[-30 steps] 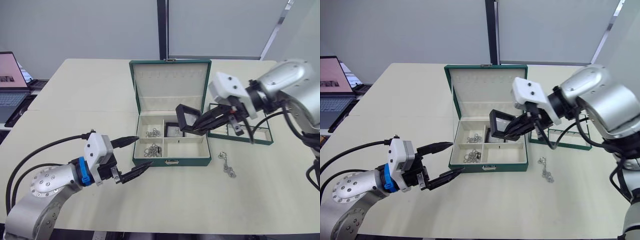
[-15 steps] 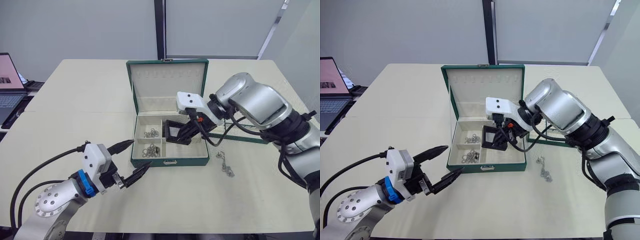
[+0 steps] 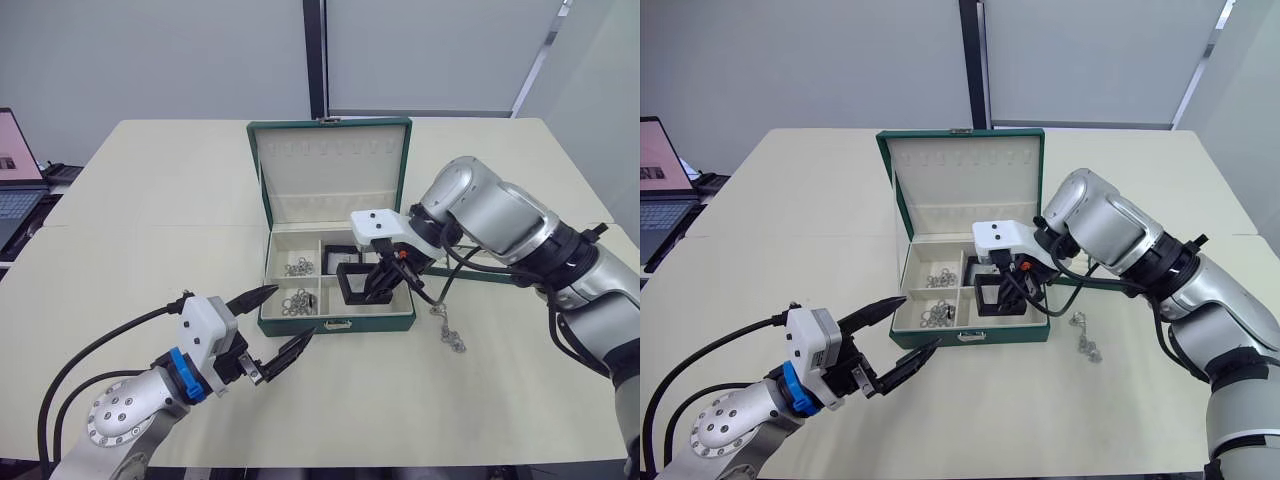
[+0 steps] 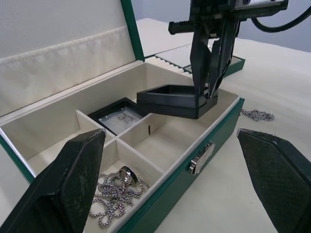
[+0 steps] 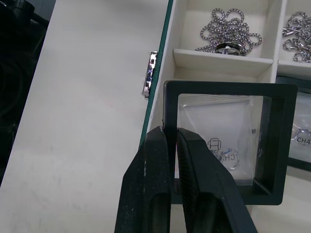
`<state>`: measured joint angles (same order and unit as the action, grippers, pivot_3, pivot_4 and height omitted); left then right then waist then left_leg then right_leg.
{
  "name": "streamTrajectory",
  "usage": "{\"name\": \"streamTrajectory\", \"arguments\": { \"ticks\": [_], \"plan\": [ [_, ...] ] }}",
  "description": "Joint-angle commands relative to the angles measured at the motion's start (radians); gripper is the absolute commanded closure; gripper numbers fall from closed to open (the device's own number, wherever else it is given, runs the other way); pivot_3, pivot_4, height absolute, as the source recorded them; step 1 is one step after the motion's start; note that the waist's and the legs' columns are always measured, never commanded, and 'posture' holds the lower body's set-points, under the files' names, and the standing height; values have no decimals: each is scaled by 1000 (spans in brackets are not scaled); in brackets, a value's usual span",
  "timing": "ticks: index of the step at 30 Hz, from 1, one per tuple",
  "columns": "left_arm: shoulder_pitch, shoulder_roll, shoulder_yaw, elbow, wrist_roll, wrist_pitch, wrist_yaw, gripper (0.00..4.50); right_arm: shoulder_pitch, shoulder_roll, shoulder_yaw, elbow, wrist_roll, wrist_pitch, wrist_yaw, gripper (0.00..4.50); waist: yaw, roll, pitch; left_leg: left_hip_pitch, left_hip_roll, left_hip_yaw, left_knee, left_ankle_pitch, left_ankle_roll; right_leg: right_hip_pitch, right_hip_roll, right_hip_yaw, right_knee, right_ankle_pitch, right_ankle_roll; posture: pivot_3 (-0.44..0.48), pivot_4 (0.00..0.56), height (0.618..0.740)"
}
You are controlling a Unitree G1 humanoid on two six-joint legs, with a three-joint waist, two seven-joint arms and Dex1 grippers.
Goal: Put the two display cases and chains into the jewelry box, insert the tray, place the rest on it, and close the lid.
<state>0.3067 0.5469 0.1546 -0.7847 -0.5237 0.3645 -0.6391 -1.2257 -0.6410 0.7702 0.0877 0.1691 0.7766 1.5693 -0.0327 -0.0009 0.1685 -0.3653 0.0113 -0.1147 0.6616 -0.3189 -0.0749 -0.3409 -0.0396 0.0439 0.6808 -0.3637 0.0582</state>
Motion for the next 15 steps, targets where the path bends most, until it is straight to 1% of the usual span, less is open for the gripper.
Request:
{"name": "streamTrajectory", "arguments": {
  "ticks": [1, 10, 15],
  "plan": [
    [14, -3, -1, -41, 6, -19, 14, 0, -6, 11, -10, 8, -23, -26, 32, 4499, 0, 0, 0, 0, 0, 0, 0, 0, 0, 0, 0, 0, 0, 0, 0, 0, 150, 740],
    [21, -6, -7, -47, 11, -20, 39, 0, -6, 43, 1, 62, -60, -15, 43, 4499, 0, 0, 0, 0, 0, -1, 0, 0, 0, 0, 0, 0, 0, 0, 0, 0, 150, 740],
    [16, -4, -15, -48, 13, -18, 47, 0, 0, 48, -1, 54, -61, 9, 44, 4499, 0, 0, 0, 0, 0, -4, 0, 0, 0, 0, 0, 0, 0, 0, 0, 0, 150, 740]
  ]
}}
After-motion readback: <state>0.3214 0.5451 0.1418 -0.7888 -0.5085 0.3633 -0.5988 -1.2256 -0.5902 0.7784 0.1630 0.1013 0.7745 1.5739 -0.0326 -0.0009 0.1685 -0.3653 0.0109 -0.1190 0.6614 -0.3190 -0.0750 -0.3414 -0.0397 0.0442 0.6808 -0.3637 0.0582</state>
